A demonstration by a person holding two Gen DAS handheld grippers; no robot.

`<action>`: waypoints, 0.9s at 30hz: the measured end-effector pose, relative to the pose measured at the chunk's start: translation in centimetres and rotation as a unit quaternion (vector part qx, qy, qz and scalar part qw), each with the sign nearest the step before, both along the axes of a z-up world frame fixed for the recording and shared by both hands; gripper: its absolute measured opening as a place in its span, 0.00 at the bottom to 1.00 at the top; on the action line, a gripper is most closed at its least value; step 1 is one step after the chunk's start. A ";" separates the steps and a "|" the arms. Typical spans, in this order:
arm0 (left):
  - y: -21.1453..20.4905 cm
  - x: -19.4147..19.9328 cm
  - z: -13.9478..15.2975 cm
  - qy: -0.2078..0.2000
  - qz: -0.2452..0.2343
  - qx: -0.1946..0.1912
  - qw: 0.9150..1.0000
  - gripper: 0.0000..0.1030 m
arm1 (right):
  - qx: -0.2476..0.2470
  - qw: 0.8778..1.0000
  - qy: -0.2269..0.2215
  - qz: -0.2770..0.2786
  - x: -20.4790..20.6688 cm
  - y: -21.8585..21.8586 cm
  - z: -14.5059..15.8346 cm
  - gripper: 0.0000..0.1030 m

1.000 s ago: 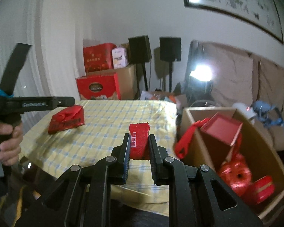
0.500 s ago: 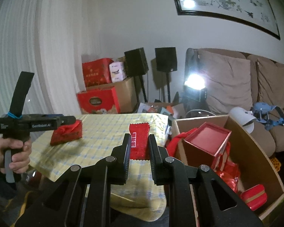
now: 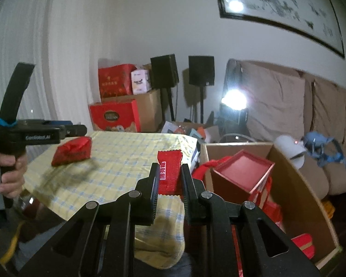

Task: Organize objects
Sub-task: 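Lift the red packet with the right gripper while the left gripper lifts the red tube toward the box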

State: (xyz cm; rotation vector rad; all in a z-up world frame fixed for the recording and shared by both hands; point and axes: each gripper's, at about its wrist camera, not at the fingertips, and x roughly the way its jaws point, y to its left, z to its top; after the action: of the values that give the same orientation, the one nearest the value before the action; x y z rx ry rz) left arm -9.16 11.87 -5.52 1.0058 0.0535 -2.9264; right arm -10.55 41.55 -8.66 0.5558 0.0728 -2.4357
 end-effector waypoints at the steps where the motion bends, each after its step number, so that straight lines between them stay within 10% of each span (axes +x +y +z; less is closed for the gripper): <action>1: 0.0 0.0 0.0 0.001 0.000 0.001 1.000 0.54 | -0.007 1.000 -0.004 -0.001 -0.2 0.2 0.0 0.17; 27: 1.4 1.5 2.2 0.027 -0.007 0.026 0.999 0.54 | -0.021 0.998 0.020 -0.047 -0.3 4.3 3.8 0.17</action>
State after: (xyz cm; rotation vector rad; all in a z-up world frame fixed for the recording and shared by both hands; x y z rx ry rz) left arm -7.66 13.23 -3.29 0.9371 0.1259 -2.9793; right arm -10.87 45.90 -4.83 0.5027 0.0120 -2.5342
